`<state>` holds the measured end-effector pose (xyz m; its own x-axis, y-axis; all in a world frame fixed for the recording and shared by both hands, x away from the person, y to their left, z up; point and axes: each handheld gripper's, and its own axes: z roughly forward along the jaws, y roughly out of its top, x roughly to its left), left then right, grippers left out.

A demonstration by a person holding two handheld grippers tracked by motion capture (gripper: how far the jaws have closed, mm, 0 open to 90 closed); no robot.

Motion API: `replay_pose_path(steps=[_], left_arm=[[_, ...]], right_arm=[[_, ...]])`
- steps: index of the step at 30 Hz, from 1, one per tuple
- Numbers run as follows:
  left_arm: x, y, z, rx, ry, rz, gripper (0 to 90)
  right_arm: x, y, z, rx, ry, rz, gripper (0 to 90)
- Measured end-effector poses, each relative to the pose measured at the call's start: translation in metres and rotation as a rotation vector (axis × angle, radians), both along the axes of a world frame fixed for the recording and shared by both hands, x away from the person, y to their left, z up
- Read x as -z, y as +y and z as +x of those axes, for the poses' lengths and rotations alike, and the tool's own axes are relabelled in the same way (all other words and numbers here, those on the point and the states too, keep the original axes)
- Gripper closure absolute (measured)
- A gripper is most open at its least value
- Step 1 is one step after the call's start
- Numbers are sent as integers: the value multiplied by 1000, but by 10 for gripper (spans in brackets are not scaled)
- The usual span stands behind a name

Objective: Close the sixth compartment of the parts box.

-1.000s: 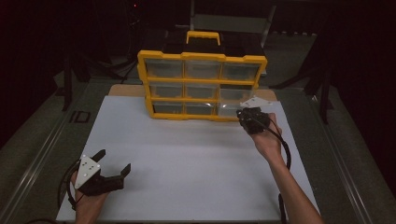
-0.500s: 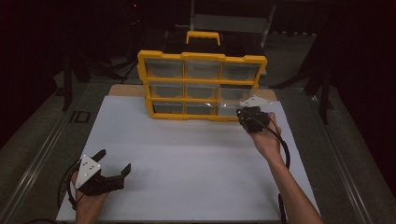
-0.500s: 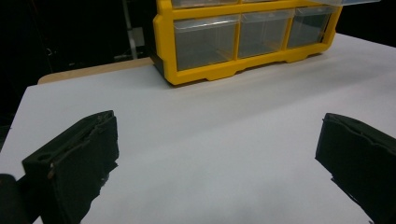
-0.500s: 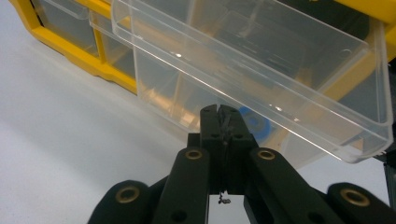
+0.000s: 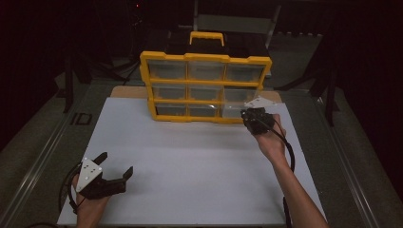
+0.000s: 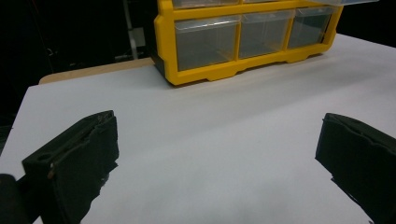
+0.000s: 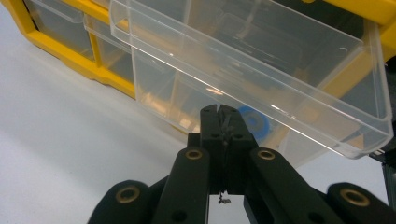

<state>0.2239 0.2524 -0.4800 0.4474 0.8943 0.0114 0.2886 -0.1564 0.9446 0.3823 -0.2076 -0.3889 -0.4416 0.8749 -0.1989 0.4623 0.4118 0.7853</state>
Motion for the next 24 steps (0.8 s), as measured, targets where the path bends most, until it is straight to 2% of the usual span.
replay_pose_path(steps=[24], left_arm=[[0,0,0,-4,-3,-1,0]], right_arm=[[2,-1,6,16,-12,18,897]])
